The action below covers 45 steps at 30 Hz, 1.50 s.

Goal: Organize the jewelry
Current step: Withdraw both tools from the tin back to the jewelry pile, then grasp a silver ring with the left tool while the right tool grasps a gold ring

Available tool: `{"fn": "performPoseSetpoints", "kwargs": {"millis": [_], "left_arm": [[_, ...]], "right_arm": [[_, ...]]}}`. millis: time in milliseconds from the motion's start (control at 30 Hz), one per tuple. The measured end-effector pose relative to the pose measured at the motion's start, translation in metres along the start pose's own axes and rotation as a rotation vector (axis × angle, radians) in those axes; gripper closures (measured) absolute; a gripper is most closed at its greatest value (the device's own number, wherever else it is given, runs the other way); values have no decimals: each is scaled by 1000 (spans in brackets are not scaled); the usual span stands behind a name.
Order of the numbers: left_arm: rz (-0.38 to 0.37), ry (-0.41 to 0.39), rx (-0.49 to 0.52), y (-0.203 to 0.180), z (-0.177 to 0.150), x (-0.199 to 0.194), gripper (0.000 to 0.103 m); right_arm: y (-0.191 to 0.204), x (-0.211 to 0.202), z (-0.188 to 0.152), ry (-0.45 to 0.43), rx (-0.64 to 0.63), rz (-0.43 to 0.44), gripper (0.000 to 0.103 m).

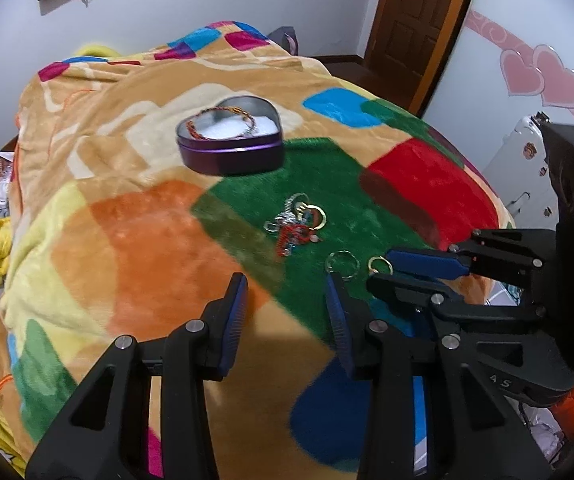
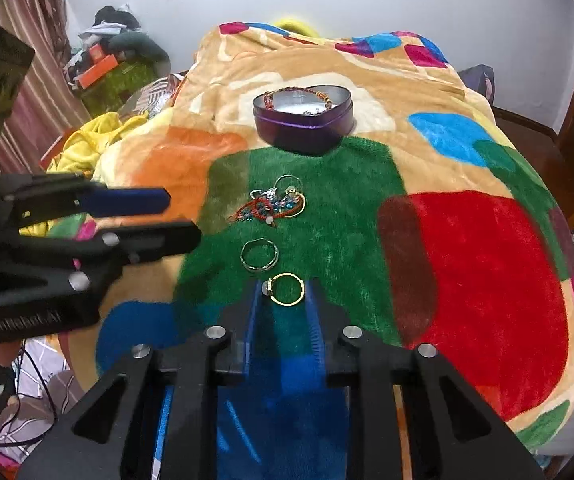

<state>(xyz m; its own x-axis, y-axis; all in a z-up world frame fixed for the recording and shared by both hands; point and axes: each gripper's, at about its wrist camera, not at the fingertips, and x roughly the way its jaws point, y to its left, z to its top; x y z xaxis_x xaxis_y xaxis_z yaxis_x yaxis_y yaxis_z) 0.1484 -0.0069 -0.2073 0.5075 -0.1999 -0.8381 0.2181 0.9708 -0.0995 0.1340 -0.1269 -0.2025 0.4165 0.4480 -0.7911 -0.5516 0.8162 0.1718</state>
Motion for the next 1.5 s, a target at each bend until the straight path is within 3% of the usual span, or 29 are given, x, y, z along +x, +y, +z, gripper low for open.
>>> {"fn": "performPoseSetpoints", "kwargs": {"millis": [400, 533, 733, 1500], "left_arm": [[-46, 39, 35, -21, 6, 24, 64], [-54, 42, 38, -25, 8, 31, 82], [-52, 22, 31, -24, 11, 29, 82], [5, -215, -43, 26, 58, -39, 82]], "right_arm": [[-28, -19, 6, -57, 50, -56, 83], [-37, -26, 6, -70, 68, -73, 83], [-40, -34, 10, -91, 78, -77, 83], [-16, -54, 69, -235, 10, -53, 83]]}}
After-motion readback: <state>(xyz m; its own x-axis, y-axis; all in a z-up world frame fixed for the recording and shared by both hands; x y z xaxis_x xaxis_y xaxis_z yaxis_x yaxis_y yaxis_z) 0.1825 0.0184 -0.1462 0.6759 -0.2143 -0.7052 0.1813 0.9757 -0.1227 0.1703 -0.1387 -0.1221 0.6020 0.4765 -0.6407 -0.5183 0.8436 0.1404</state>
